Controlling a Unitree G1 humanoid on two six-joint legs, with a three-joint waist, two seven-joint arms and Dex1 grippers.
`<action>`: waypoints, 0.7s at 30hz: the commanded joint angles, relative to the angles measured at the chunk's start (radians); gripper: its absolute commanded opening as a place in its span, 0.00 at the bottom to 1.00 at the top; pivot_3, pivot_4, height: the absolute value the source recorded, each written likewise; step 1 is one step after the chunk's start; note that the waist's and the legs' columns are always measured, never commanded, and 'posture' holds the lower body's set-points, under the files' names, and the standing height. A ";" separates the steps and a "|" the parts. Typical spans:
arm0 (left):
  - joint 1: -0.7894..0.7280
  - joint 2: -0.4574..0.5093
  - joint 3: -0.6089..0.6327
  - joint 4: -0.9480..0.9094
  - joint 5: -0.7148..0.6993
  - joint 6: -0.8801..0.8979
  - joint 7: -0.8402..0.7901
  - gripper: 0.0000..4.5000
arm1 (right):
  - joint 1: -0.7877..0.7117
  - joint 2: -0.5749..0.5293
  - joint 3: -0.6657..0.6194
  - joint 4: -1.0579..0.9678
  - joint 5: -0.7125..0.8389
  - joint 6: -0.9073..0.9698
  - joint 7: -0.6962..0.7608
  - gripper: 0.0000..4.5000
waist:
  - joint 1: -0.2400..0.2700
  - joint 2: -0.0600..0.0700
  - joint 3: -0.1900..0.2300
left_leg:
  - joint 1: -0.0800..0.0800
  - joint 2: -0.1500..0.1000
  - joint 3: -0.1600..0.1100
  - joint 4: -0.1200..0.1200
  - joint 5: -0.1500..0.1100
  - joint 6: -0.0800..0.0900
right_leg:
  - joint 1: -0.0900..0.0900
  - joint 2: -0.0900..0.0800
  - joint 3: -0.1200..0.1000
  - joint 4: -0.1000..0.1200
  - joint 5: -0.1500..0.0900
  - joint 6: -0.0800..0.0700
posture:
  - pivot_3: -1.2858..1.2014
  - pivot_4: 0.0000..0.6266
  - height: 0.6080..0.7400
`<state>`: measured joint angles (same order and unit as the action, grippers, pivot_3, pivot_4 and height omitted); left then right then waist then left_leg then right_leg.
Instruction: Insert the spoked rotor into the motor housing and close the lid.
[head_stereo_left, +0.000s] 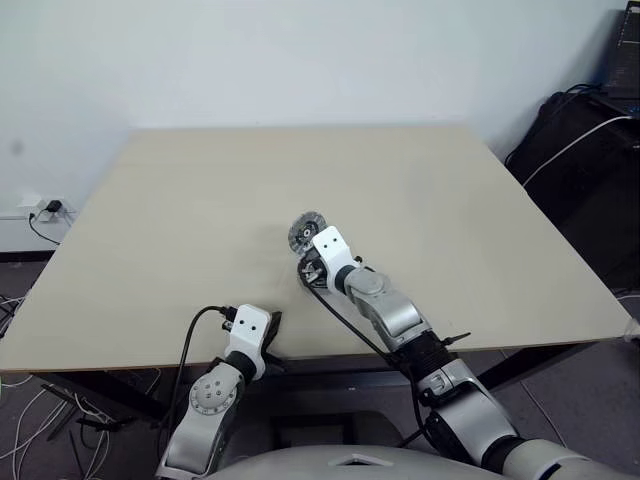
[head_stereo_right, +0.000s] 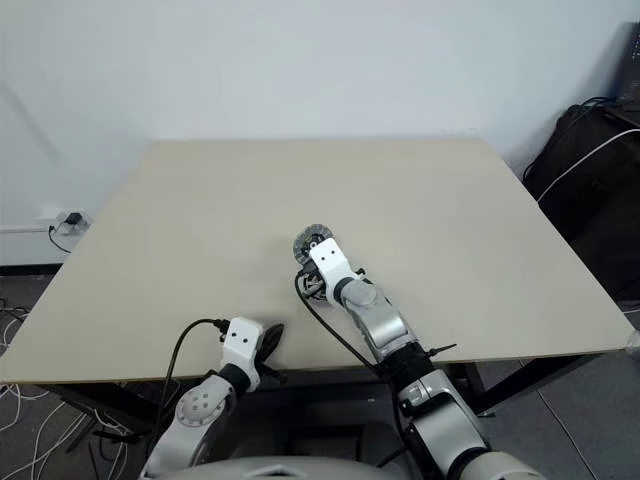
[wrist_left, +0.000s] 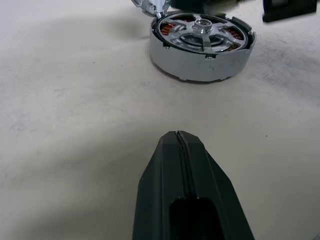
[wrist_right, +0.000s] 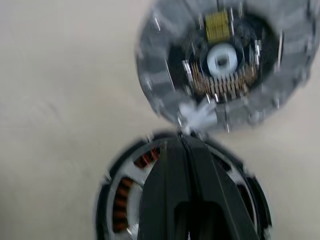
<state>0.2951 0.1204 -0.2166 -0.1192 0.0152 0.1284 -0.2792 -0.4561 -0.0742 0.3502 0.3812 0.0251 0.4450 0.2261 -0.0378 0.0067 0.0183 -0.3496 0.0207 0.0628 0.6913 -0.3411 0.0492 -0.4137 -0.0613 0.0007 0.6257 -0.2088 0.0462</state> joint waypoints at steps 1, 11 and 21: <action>-0.005 -0.005 0.003 -0.048 -0.010 -0.024 0.007 0.00 | -0.003 0.000 -0.028 0.023 -0.015 -0.001 0.016 0.01 | 0.000 0.001 0.000 | 0.000 0.000 0.000 0.000 0.000 0.000 | 0.000 0.000 0.000 0.000 0.000 0.000 | 0.52 0.00 1.00; -0.023 -0.006 -0.003 -0.034 -0.004 -0.022 0.004 0.00 | 0.017 -0.043 0.007 -0.123 -0.046 0.066 0.122 0.01 | 0.000 0.000 -0.002 | 0.003 0.000 0.000 0.000 0.000 0.000 | 0.003 0.000 0.000 0.000 0.000 0.000 | 0.52 0.00 1.00; -0.038 -0.015 -0.008 -0.017 -0.004 -0.031 0.007 0.00 | -0.088 -0.336 0.248 -0.374 -0.169 0.070 0.527 0.21 | 0.001 0.000 -0.002 | 0.002 -0.002 -0.001 0.000 0.000 0.000 | 0.002 0.000 -0.001 0.000 0.000 0.000 | 0.52 0.00 1.00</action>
<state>0.2702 0.1150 -0.2168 -0.1189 0.0177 0.1208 -0.2770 -0.5127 -0.3981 0.5731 0.0572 -0.1178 0.5254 0.7018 -0.0371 0.0065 0.0166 -0.3474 0.0165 0.0621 0.6916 -0.3410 0.0491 -0.4115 -0.0608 -0.0002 0.6258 -0.2089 0.0461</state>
